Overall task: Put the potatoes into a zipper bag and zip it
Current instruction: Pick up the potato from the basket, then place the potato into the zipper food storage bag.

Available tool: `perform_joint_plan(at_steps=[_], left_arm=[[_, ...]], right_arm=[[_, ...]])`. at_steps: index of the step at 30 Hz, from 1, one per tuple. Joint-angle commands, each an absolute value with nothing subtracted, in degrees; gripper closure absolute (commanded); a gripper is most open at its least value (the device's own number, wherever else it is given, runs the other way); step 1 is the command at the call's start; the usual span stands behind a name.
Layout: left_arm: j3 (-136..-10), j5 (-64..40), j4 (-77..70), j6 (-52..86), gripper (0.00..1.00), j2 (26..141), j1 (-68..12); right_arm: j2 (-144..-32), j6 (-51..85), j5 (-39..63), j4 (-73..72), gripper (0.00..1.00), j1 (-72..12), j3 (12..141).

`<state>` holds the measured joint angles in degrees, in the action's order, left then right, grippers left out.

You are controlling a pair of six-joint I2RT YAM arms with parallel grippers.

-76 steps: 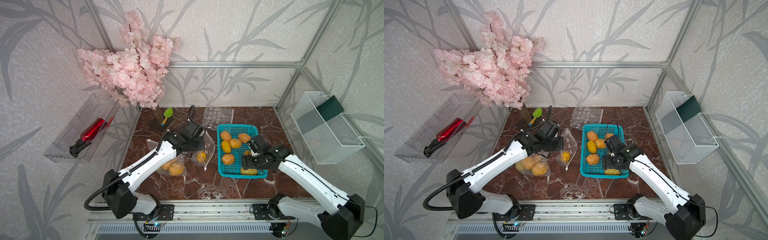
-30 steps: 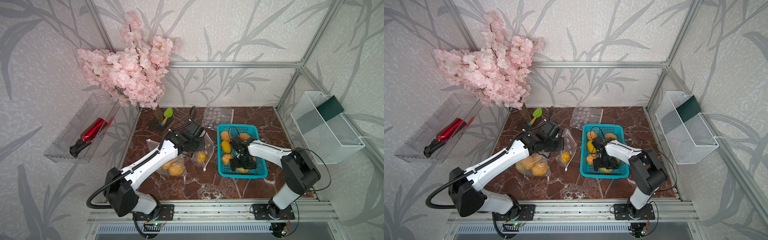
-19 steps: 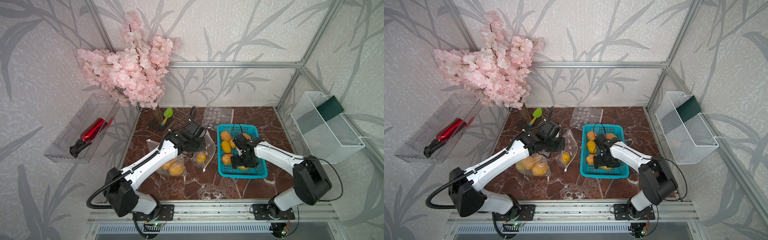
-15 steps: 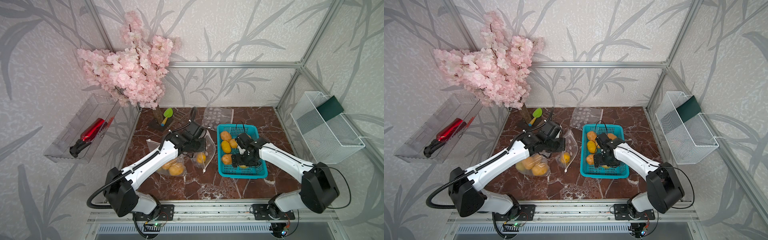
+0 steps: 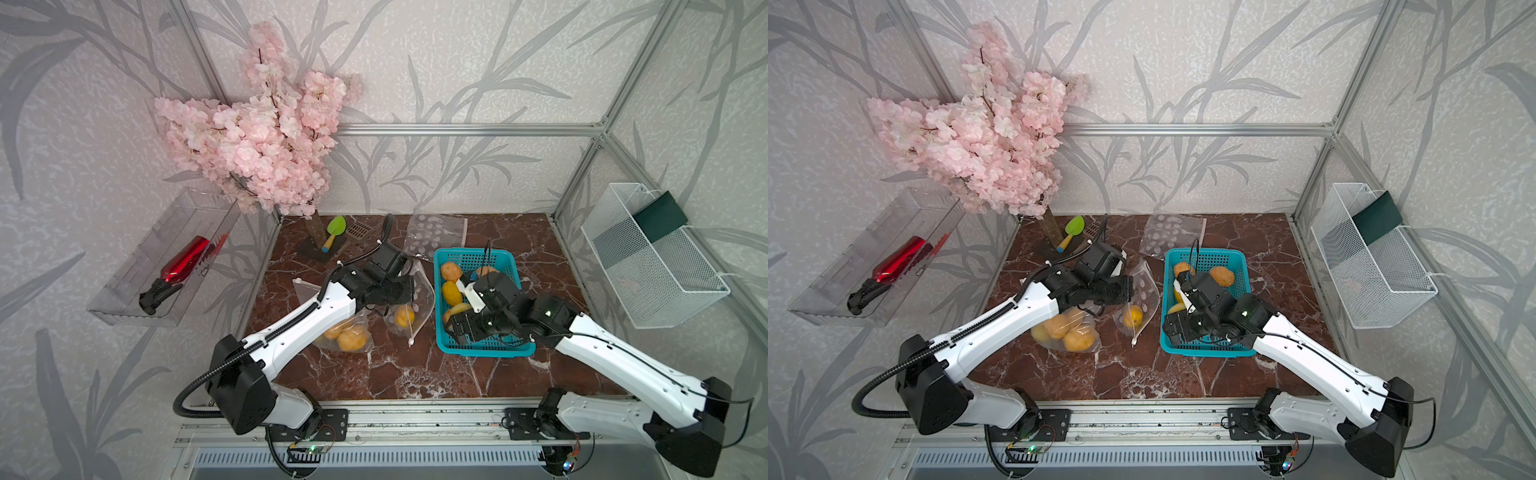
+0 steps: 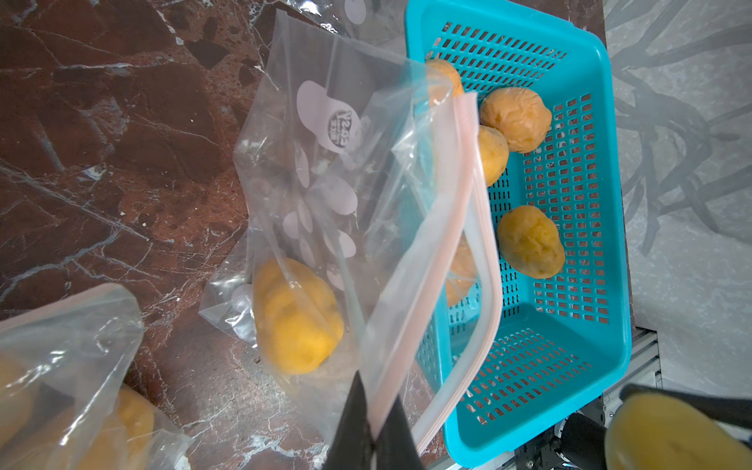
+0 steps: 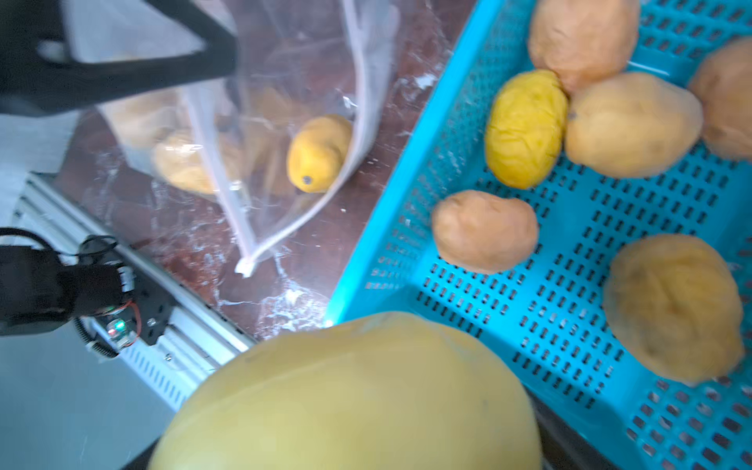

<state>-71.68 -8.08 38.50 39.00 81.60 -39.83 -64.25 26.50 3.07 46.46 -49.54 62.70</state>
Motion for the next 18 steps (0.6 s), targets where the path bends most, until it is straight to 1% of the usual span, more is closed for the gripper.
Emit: perform_joint_plan(at_steps=[1,10,15,18], left_arm=[[-71.0,-8.9,37.9,38.8,1.0,79.1,-39.6],[-70.1,-10.9,37.2,39.6,1.0,76.3,-39.6],[-70.3,-12.3,37.2,39.8,1.0,76.3,-39.6],[-70.1,-13.1,36.8,40.1,1.0,76.3,-39.6]], right_arm=[[-64.8,25.4,2.9,40.5,0.22,-52.3,64.2],[-73.0,20.0,9.4,30.7,0.22,-52.5,69.2],[-76.7,17.3,10.6,27.5,0.22,-52.4,72.1],[-79.2,17.0,13.3,25.1,0.22,-51.1,72.8]])
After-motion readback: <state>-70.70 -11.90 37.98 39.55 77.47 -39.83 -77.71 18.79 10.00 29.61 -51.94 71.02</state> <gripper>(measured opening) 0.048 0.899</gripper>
